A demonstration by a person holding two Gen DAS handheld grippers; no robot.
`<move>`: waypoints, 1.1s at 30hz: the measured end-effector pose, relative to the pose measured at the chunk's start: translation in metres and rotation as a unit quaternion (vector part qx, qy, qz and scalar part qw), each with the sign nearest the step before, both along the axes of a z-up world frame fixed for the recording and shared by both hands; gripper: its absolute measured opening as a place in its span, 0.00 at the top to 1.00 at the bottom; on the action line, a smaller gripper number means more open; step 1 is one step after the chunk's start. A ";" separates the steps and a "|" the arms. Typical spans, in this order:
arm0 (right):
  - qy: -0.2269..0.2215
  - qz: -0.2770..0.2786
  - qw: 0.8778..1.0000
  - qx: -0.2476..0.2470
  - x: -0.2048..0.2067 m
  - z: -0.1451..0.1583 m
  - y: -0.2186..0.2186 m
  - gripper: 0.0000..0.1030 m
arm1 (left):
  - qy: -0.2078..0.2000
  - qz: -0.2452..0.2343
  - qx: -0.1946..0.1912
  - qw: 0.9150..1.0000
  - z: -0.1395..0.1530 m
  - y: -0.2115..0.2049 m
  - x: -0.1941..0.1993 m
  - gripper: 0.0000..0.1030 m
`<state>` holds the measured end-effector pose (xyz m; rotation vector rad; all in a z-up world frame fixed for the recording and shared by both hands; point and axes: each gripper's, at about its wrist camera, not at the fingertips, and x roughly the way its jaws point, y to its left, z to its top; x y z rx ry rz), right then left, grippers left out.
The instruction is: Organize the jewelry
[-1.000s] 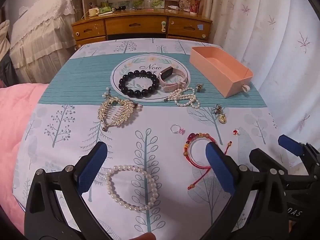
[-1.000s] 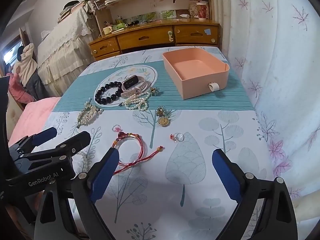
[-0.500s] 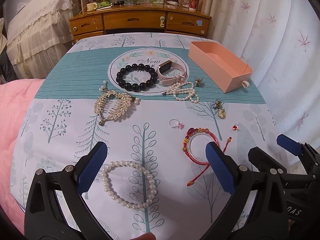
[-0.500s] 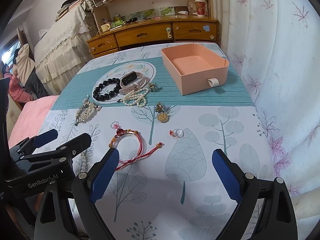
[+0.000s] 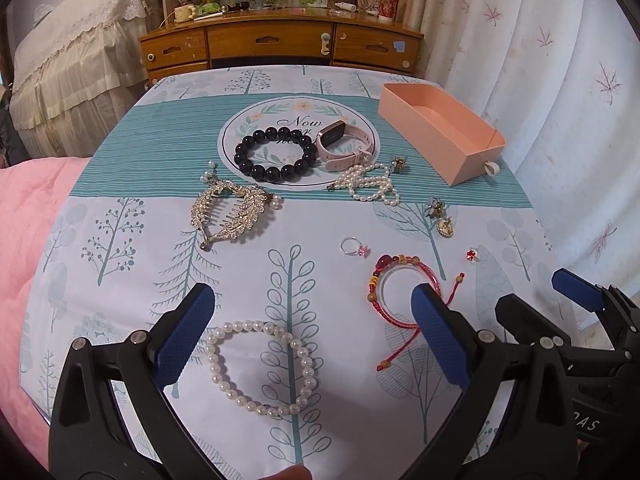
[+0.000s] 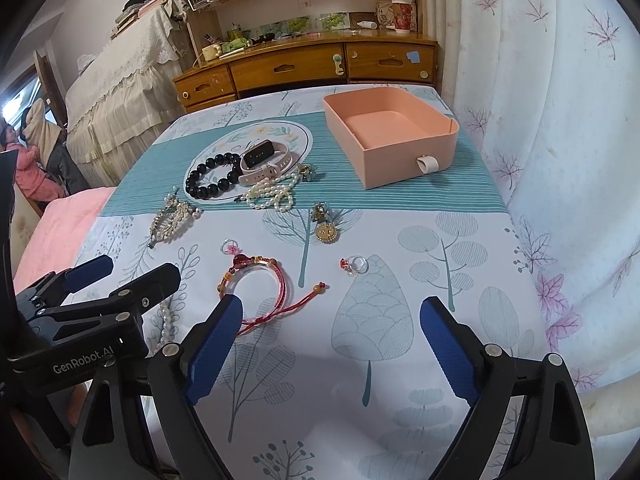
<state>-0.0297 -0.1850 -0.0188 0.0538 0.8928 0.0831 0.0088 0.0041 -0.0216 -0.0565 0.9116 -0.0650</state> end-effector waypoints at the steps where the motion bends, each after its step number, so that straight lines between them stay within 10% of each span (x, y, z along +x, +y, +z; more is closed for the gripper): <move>1: 0.001 0.000 1.000 0.000 0.000 0.000 0.000 0.11 | 0.001 0.000 0.000 1.000 0.000 0.000 0.000 0.05; 33: 0.049 0.038 0.998 0.002 0.034 0.000 -0.001 0.31 | 0.021 -0.001 0.029 0.999 0.008 0.030 0.030 0.13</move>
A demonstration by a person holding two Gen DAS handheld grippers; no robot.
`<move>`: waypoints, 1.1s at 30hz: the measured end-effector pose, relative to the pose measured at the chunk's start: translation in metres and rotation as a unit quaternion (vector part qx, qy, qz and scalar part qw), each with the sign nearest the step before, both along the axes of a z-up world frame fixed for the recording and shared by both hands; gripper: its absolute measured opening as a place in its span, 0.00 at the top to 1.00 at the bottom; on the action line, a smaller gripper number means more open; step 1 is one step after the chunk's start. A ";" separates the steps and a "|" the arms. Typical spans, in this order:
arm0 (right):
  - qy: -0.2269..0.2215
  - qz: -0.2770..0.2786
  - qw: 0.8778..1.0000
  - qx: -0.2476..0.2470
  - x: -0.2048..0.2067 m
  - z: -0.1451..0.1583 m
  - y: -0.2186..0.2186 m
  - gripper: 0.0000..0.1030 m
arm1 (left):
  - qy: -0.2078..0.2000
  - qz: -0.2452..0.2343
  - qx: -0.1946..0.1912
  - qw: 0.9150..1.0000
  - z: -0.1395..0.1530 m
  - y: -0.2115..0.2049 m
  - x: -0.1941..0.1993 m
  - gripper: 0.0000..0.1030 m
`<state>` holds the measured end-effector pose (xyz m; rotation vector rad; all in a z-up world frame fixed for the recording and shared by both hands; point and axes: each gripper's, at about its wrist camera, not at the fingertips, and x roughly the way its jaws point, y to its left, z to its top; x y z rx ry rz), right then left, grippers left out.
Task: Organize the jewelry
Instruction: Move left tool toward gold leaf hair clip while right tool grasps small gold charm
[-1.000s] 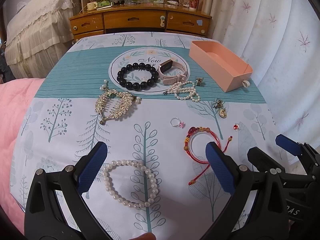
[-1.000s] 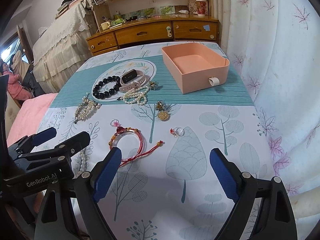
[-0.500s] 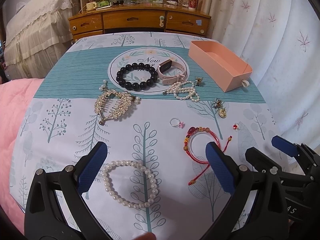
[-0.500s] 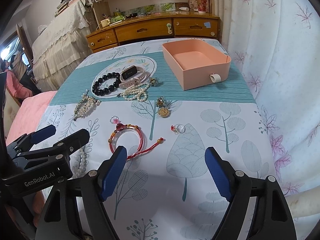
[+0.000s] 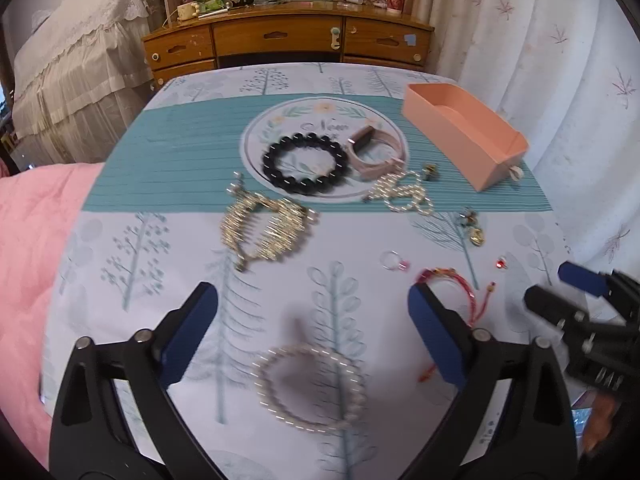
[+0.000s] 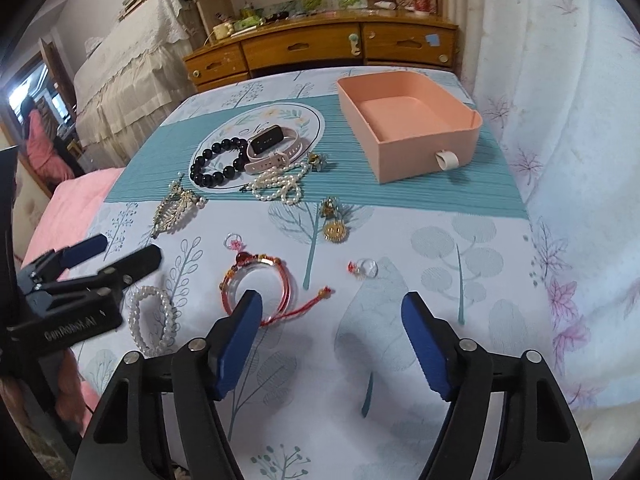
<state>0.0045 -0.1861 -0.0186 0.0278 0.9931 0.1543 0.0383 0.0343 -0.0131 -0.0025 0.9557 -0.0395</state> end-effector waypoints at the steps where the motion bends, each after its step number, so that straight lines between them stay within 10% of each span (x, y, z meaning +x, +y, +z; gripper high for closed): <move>1: 0.003 0.002 1.000 -0.001 0.005 0.002 0.000 0.31 | 0.004 0.000 0.002 1.000 0.003 0.005 0.004 0.14; 14: 0.054 0.045 0.998 -0.004 0.088 0.032 0.003 0.33 | 0.096 0.010 -0.049 0.994 0.009 0.081 0.069 0.32; 21: 0.111 0.038 0.992 0.035 0.122 0.003 0.007 0.42 | 0.155 0.025 -0.075 0.985 -0.032 0.095 0.100 0.51; 33: 0.157 0.018 0.986 0.054 0.152 -0.044 0.010 0.50 | 0.149 -0.015 -0.076 0.986 -0.021 0.067 0.102 0.52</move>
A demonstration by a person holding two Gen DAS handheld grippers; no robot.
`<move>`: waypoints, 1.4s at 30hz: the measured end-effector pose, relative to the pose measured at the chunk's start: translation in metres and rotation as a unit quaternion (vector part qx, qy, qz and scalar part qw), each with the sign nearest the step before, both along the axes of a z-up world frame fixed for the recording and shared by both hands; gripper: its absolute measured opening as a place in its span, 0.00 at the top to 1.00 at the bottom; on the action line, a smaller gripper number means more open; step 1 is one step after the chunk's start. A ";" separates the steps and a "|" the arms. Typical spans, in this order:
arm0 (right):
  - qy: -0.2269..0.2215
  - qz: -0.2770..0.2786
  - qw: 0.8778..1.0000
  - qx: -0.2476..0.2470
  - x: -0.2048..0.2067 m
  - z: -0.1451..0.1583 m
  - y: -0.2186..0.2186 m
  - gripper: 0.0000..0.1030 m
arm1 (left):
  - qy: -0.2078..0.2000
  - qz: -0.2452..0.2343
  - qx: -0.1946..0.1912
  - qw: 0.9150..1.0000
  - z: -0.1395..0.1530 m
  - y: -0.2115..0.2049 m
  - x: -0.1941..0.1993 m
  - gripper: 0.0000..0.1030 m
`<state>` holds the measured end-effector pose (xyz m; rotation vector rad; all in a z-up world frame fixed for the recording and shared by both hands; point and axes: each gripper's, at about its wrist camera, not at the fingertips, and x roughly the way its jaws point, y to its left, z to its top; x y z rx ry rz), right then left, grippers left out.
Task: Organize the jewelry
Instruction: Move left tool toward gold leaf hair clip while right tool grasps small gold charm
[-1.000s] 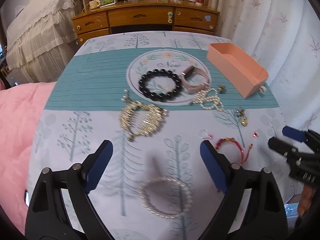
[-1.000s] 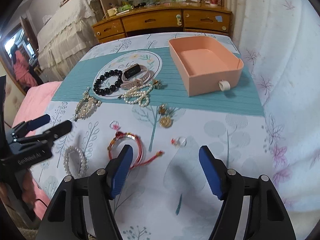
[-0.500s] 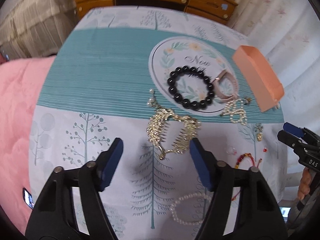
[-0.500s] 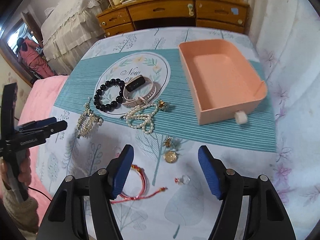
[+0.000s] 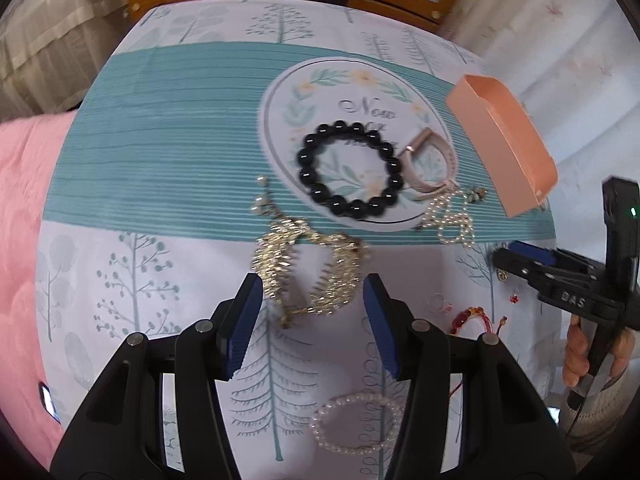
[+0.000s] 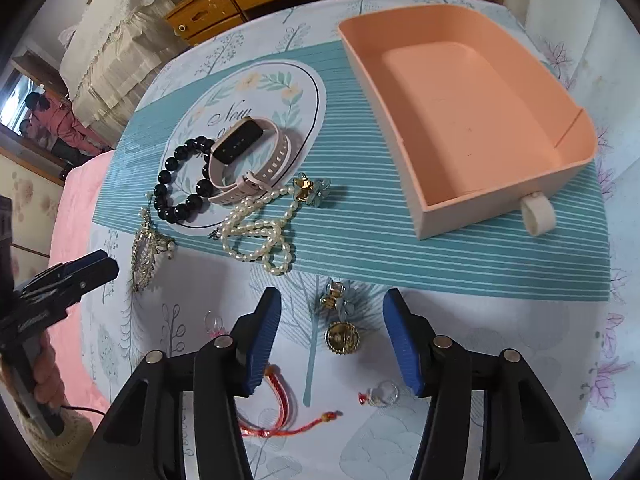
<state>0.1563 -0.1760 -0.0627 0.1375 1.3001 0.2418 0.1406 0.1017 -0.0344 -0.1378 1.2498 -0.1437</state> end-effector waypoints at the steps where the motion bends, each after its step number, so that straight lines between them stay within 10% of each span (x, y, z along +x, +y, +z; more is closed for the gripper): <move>1: 0.001 0.000 1.000 -0.001 0.002 -0.002 0.001 0.50 | 0.004 -0.003 0.004 1.000 -0.001 -0.004 0.001 0.52; 11: -0.015 0.028 0.997 -0.068 0.003 -0.003 0.024 0.80 | 0.032 -0.041 0.033 0.998 -0.016 -0.035 0.008 0.52; 20: -0.011 0.025 0.998 -0.053 -0.001 -0.003 0.021 0.82 | 0.055 -0.051 0.068 0.995 -0.042 -0.043 0.019 0.52; 27: -0.012 0.027 0.999 -0.041 -0.008 0.002 0.016 0.84 | 0.032 -0.050 0.074 0.996 -0.044 -0.045 0.022 0.75; 38: -0.050 0.034 0.998 -0.024 -0.028 0.038 0.007 0.84 | -0.028 -0.043 0.079 0.996 0.001 -0.053 0.011 0.78; 42: -0.077 0.027 0.996 -0.016 -0.036 0.063 -0.003 0.84 | -0.062 -0.054 0.075 0.994 0.032 -0.066 0.003 1.00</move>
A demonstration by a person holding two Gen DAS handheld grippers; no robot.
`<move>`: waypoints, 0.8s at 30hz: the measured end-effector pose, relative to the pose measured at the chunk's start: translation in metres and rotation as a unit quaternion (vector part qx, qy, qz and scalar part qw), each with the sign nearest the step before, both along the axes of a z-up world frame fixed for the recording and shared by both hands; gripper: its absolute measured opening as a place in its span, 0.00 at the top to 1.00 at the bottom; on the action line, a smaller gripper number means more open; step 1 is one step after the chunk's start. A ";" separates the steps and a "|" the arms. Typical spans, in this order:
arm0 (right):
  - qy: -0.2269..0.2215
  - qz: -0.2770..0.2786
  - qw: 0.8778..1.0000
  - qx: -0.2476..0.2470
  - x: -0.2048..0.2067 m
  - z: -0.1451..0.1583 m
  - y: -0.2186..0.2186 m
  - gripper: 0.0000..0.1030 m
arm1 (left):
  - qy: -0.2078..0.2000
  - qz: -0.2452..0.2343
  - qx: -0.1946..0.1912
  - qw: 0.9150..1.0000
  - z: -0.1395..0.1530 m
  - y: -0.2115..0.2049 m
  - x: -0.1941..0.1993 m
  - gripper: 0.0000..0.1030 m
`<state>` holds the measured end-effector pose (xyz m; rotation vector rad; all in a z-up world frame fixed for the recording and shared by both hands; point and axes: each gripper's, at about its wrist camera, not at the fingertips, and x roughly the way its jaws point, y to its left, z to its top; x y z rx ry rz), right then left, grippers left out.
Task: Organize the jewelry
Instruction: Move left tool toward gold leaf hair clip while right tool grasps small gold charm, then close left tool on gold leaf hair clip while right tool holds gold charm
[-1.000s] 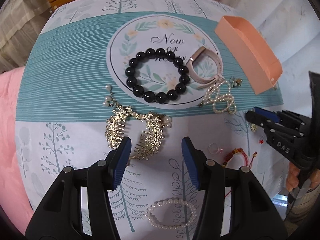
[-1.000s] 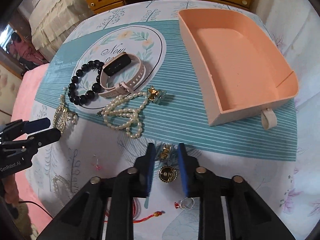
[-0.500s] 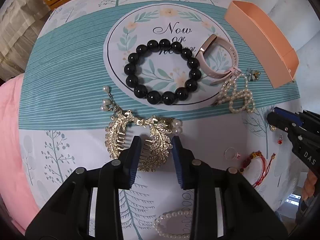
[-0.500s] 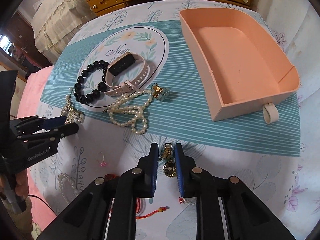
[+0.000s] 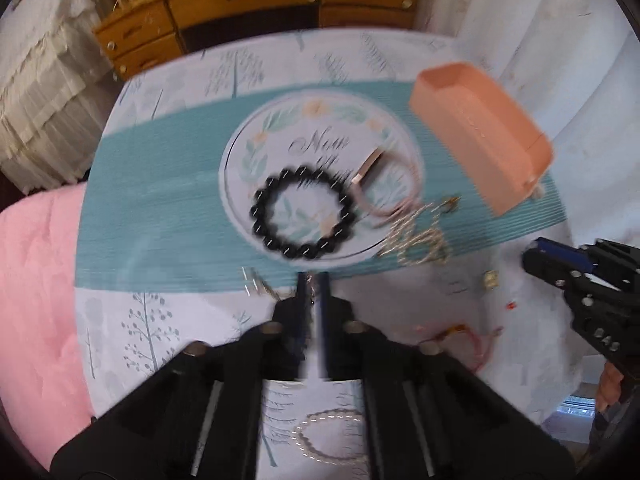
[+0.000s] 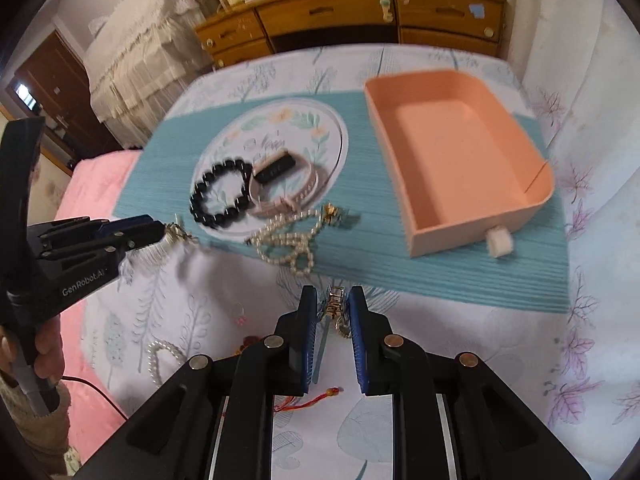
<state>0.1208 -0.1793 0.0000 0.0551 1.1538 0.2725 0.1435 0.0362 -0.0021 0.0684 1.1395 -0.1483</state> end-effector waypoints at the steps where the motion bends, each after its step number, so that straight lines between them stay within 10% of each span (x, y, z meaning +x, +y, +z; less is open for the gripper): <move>1: -0.007 -0.002 1.000 0.001 -0.001 0.006 -0.002 0.84 | -0.010 -0.005 -0.005 1.000 0.010 -0.004 -0.002 1.00; 8: -0.039 -0.019 0.999 0.010 -0.002 0.042 -0.026 0.84 | -0.049 -0.027 -0.016 0.998 0.054 -0.028 -0.002 1.00; 13: -0.042 -0.019 0.999 0.013 -0.008 0.047 -0.038 0.84 | -0.004 -0.037 -0.029 0.999 0.039 -0.034 -0.002 0.98; 18: -0.030 -0.015 0.999 0.019 -0.011 0.037 -0.043 0.84 | 0.048 -0.033 -0.046 0.997 0.005 -0.032 -0.004 0.58; 24: -0.015 -0.009 1.000 0.021 -0.013 0.020 -0.040 0.84 | 0.094 -0.011 -0.061 0.994 -0.031 -0.027 -0.006 0.56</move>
